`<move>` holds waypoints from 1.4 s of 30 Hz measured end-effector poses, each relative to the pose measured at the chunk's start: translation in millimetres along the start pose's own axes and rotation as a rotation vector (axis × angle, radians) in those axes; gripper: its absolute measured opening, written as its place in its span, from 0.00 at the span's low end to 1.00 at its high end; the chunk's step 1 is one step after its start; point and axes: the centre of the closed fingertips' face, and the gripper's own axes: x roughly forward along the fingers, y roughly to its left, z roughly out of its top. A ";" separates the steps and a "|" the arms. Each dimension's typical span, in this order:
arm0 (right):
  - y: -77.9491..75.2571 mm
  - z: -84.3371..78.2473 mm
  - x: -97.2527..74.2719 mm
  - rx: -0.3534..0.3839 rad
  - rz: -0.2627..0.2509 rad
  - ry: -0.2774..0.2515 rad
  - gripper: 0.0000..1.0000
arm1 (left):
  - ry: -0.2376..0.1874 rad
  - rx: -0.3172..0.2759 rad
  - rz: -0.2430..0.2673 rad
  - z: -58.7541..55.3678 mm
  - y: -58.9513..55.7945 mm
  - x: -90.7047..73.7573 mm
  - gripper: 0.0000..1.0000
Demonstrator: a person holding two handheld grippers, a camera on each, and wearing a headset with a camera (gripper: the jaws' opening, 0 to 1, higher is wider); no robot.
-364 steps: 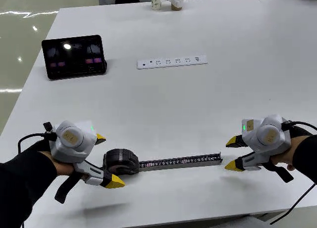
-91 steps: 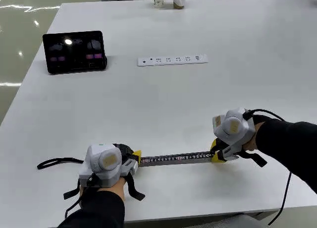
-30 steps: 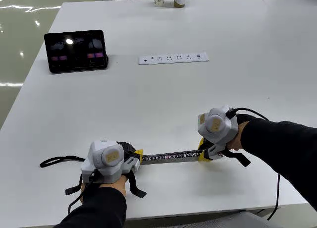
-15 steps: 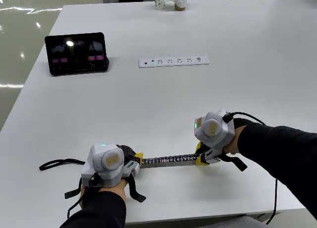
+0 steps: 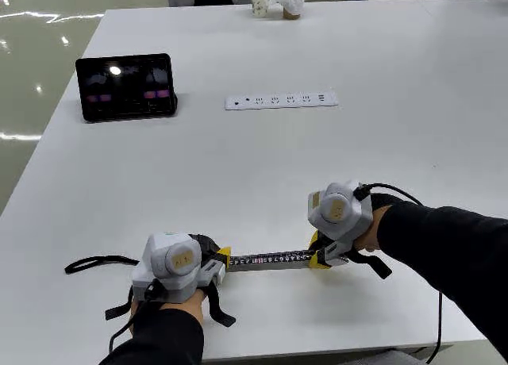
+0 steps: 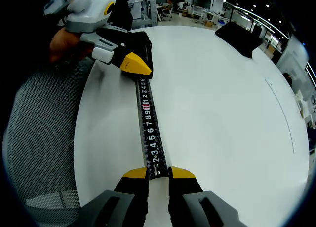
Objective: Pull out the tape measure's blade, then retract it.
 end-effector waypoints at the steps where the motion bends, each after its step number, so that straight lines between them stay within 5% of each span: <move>1: 0.1 0.4 0.3 0.000 0.000 -0.001 0.12 | 0.001 0.000 0.000 -0.4 0.1 0.1 0.66; 42: 1.7 21.8 11.4 0.012 0.001 -0.036 0.12 | 0.009 -0.004 -0.003 -2.1 0.9 1.3 0.66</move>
